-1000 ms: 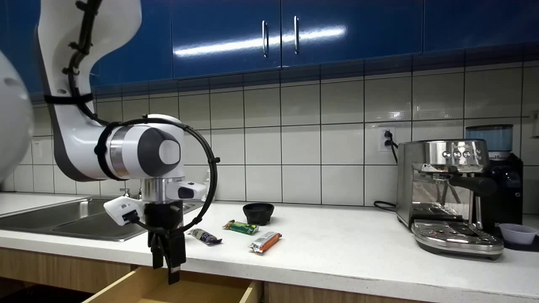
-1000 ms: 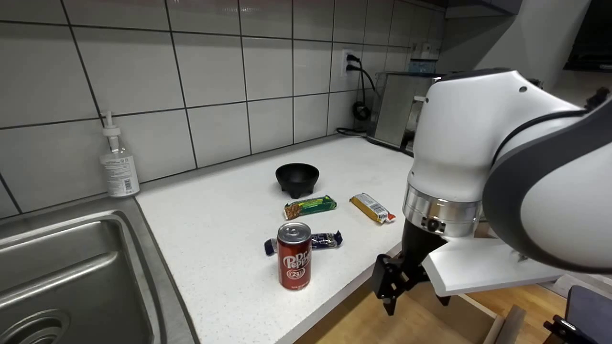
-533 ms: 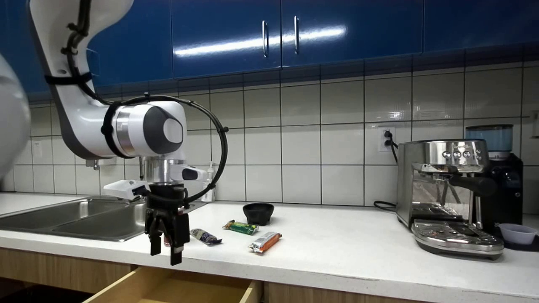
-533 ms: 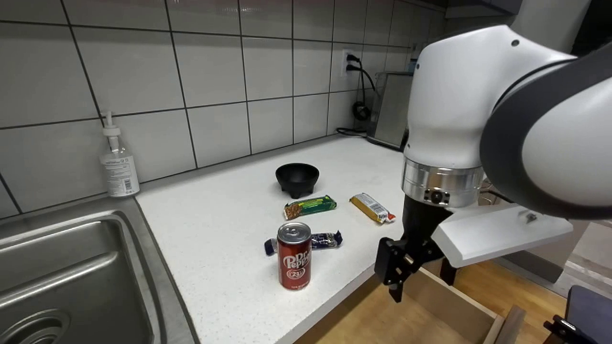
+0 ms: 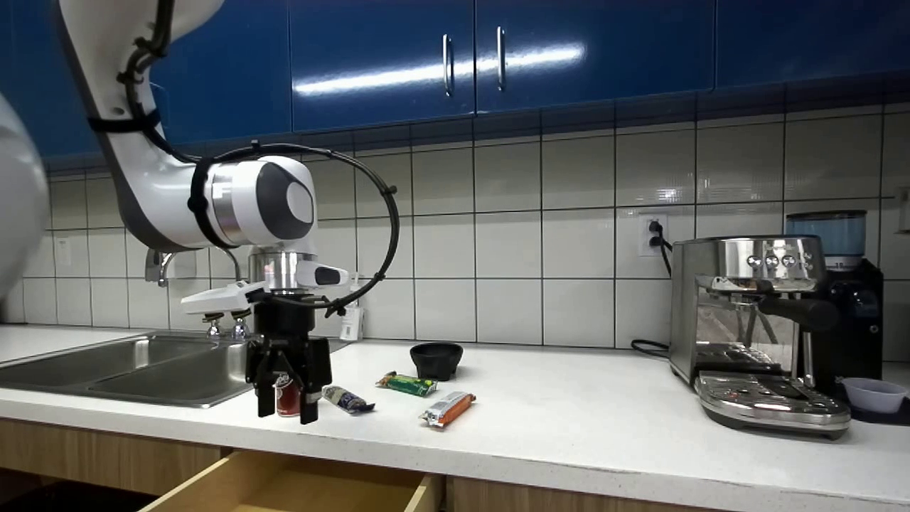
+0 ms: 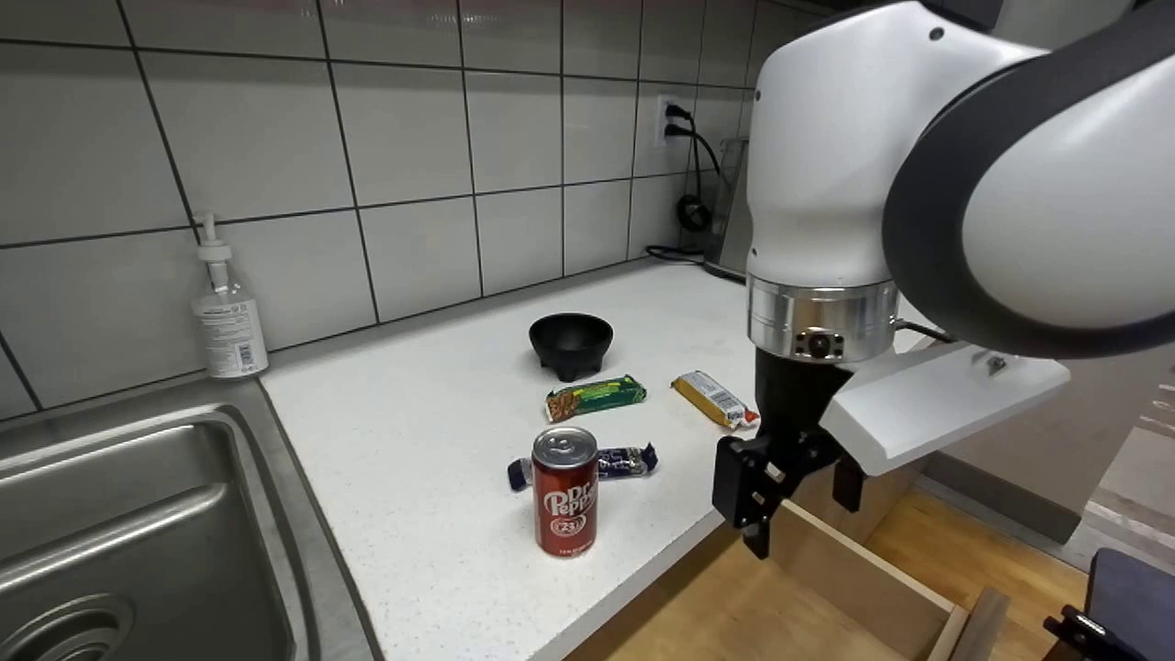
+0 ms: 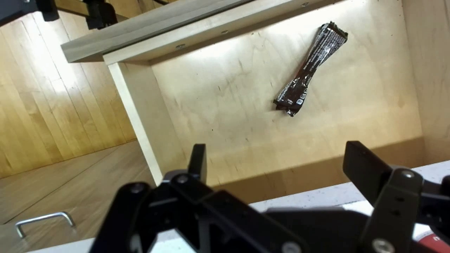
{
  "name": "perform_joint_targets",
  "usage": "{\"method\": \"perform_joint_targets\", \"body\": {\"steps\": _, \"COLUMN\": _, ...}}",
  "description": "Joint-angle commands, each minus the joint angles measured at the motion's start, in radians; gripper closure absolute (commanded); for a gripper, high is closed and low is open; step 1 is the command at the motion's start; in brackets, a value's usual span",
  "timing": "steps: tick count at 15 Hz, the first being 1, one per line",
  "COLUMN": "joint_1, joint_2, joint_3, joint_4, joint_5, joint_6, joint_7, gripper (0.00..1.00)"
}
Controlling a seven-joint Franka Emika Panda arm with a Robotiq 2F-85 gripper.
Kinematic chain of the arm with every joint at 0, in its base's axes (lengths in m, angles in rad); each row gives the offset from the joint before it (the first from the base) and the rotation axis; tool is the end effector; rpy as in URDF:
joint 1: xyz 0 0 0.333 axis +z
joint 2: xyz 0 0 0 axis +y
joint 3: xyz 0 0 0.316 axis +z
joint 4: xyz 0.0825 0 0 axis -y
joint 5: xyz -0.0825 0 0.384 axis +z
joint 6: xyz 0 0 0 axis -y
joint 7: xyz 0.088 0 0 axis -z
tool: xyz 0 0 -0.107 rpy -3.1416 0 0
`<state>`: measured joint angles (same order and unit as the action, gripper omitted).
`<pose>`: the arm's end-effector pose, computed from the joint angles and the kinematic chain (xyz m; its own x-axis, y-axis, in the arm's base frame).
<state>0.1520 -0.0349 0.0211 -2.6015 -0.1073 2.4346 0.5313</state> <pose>0.4164 0.0725 0.2567 0.9583 -0.2726 -0.0857 -0.2619 -0.9578 0.1188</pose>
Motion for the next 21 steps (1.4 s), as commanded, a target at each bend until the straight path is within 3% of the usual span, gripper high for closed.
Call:
{"method": "perform_joint_targets", "body": {"steps": 1, "joint_1": -0.036, "joint_2": 0.041, "joint_3": 0.023, "joint_4": 0.065, "joint_5": -0.074, "joint_6": -0.051, "joint_7": -0.073, "gripper": 0.00}}
{"method": "perform_joint_targets", "body": {"steps": 7, "joint_1": -0.039, "joint_2": 0.136, "joint_3": 0.011, "joint_4": 0.117, "joint_5": -0.154, "joint_6": 0.040, "joint_7": -0.215, "gripper": 0.00}}
{"method": "perform_joint_targets", "body": {"steps": 12, "joint_1": -0.053, "joint_2": 0.222, "joint_3": -0.004, "joint_4": 0.162, "joint_5": -0.137, "joint_6": 0.152, "joint_7": -0.355, "gripper": 0.00}}
{"method": "perform_joint_targets", "body": {"steps": 21, "joint_1": -0.094, "joint_2": 0.256, "joint_3": 0.006, "joint_4": 0.268, "joint_5": -0.100, "joint_6": 0.127, "joint_7": -0.659, "gripper": 0.00}}
